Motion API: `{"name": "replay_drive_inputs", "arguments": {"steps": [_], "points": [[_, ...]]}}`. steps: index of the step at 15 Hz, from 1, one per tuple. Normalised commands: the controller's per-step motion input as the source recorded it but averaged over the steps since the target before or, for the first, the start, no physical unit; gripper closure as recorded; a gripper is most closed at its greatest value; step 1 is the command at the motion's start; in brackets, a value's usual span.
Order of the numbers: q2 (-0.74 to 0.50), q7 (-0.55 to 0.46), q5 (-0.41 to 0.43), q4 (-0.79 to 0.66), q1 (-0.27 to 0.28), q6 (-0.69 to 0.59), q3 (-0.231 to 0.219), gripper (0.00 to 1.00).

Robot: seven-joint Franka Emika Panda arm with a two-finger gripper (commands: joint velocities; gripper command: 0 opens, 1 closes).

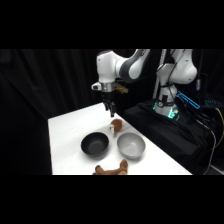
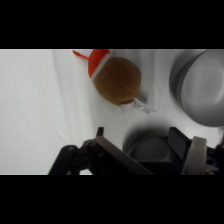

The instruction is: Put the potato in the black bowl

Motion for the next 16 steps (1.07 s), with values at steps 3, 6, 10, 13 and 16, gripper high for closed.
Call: {"name": "replay_drive_inputs", "arguments": {"steps": [3,6,10,13,16], "points": [[0.12,-0.16,0.043,-0.17,-0.068,0.38,-0.046,0.0],[0.13,-0.18,0.081,-0.18,-0.065,0.39,-0.028,0.0],[0.11,-0.18,0.083,-0.17,-0.057,0.35,-0.011,0.0],[0.1,-0.15,0.059,-0.15,-0.038,0.29,0.007,0.0],[0.12,-0.17,0.074,-0.09,-0.047,0.24,0.031,0.0]]}}
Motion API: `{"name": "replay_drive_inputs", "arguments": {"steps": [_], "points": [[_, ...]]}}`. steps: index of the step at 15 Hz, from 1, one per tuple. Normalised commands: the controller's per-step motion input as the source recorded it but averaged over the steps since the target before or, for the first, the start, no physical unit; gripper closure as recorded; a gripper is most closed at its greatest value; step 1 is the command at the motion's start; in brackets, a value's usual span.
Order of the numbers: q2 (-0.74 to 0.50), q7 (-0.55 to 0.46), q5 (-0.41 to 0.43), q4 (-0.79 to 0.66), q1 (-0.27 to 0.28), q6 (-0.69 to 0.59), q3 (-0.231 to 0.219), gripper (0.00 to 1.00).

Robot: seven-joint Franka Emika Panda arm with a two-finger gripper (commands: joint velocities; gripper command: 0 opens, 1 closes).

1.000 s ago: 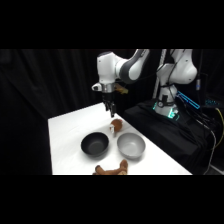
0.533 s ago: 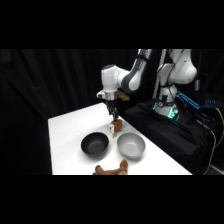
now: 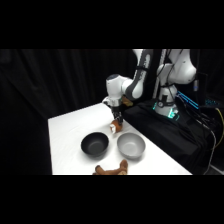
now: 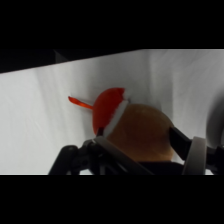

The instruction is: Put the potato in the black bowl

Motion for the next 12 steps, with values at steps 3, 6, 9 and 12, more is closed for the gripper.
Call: {"name": "replay_drive_inputs", "arguments": {"steps": [3,6,9,12], "points": [[0.11,-0.2,0.098,-0.04,-0.075,0.2,0.052,0.1],[0.07,-0.24,0.143,-0.03,-0.118,0.19,0.081,0.43],[0.05,-0.27,0.181,-0.01,-0.143,0.16,0.106,0.67],[0.05,-0.24,0.157,0.01,-0.124,0.12,0.109,0.89]]}}
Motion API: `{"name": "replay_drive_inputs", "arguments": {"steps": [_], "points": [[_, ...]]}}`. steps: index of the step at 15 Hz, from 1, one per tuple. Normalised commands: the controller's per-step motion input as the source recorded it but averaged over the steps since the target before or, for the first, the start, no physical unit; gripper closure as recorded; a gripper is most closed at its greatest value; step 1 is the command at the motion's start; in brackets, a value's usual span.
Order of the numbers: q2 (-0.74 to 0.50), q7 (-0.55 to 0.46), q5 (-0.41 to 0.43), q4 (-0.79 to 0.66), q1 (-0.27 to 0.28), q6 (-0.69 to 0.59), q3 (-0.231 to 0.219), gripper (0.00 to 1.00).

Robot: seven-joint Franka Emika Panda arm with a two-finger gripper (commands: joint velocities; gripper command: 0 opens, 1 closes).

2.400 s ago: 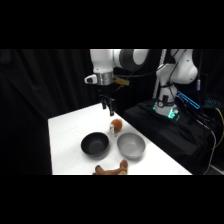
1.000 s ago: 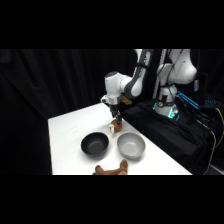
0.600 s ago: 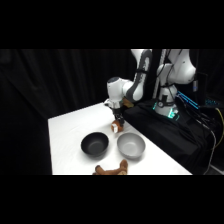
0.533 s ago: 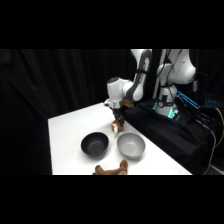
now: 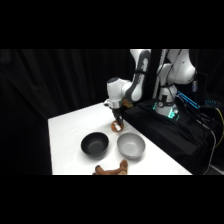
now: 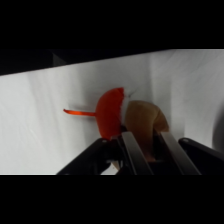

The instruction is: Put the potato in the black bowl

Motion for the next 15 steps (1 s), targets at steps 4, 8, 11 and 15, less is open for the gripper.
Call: {"name": "replay_drive_inputs", "arguments": {"steps": [4,8,11,15], "points": [[-0.04,-0.15,0.088,0.0,-0.063,0.01,0.076,0.94],[-0.44,0.04,-0.106,-0.04,0.078,-0.39,-0.017,0.95],[-0.63,0.22,-0.251,0.03,0.147,-0.6,-0.033,0.95],[-0.34,0.21,-0.148,0.24,0.125,-0.49,0.072,0.95]]}}
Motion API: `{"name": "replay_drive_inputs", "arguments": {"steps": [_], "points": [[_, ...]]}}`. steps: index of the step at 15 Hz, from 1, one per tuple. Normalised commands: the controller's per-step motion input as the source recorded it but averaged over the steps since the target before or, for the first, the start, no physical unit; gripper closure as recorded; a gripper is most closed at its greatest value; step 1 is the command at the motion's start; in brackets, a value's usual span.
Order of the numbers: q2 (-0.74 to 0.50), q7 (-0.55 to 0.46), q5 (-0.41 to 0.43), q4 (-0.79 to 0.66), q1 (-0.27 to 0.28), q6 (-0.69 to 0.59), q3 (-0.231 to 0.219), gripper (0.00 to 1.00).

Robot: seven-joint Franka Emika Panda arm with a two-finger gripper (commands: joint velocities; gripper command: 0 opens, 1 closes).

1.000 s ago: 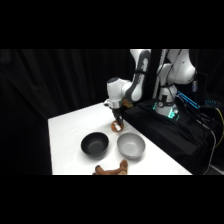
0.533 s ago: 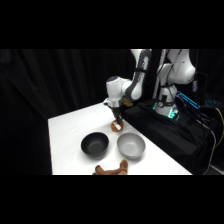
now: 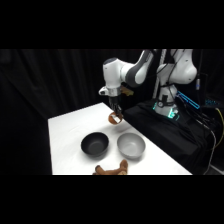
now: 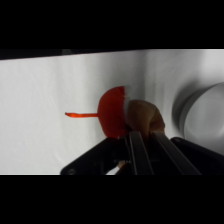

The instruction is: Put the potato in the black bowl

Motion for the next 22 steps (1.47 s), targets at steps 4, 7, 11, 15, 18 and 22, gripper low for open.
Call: {"name": "replay_drive_inputs", "arguments": {"steps": [4,7,11,15,18,22], "points": [[0.1,0.15,-0.014,0.42,0.124,-0.19,0.112,0.95],[0.37,0.08,0.006,0.52,0.088,-0.06,0.064,0.95],[0.45,0.03,0.017,0.51,0.044,0.0,0.015,0.95],[0.45,0.0,0.032,0.45,0.026,0.08,0.0,0.95],[0.38,-0.01,0.054,0.38,0.025,0.09,0.007,0.92],[0.3,0.01,0.059,0.33,0.024,0.05,0.002,0.46]]}}
